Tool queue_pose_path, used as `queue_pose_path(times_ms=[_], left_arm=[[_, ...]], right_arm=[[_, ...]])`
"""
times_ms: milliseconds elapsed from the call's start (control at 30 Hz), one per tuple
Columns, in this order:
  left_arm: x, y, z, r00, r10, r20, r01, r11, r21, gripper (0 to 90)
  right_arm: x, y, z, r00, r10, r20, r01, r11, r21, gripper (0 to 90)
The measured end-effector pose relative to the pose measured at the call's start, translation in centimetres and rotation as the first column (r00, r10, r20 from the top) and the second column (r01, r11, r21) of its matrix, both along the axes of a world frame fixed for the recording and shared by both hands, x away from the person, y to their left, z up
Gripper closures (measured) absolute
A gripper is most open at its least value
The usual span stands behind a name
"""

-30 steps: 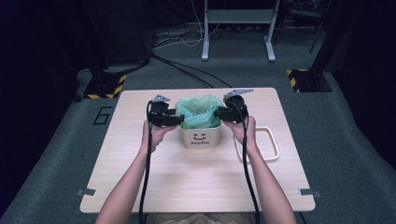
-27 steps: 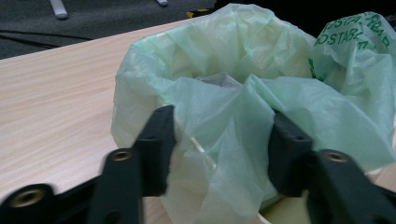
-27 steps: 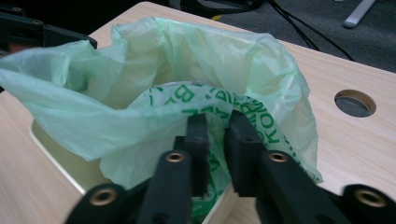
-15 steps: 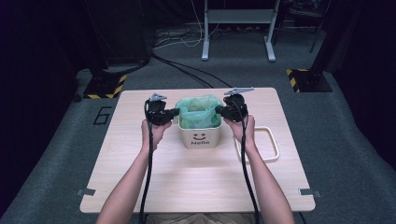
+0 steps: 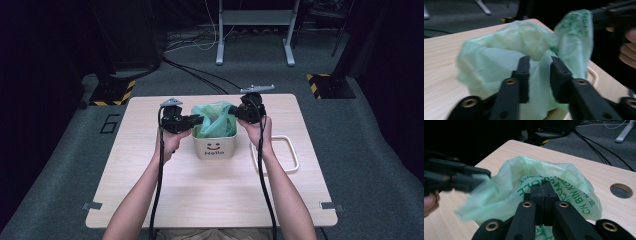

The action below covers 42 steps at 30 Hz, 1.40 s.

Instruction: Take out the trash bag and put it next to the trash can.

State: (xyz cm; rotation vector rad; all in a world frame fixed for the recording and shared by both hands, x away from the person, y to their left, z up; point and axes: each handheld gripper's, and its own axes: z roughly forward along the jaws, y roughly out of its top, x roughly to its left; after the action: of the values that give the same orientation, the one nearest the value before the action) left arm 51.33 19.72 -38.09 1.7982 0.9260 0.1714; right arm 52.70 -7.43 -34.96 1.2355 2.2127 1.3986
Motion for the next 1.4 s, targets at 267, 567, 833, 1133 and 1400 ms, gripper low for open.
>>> queue_pose_path(times_ms=[267,567,833,1133,1400], left_arm=[[-0.2,-2.7,-0.1,0.9948,-0.089,0.051,0.085,0.9937,0.073,44.1],[0.5,-3.9,-0.7,0.9948,-0.066,0.078,0.061,0.9955,0.073,49.7],[1.1,-3.5,-1.1,0.9937,-0.033,0.107,0.033,0.9994,-0.006,88.9],[1.8,-2.5,-0.1,0.9939,0.003,0.110,0.003,0.9984,-0.056,89.8],[2.1,-2.2,3.3,0.9884,0.013,0.152,-0.001,0.9972,-0.074,89.8]], right_arm=[[0.2,1.8,1.3,0.9995,0.030,0.010,-0.030,1.000,0.002,90.0],[0.0,3.8,2.2,0.9966,0.080,0.018,-0.080,0.997,-0.002,90.0],[0.0,3.5,2.3,0.9944,0.104,0.019,-0.105,0.994,0.027,90.0],[-0.1,0.9,1.8,0.9890,0.138,0.052,-0.141,0.989,0.046,55.2],[-0.4,1.9,0.1,0.9853,0.156,0.071,-0.155,0.988,-0.011,38.9]])
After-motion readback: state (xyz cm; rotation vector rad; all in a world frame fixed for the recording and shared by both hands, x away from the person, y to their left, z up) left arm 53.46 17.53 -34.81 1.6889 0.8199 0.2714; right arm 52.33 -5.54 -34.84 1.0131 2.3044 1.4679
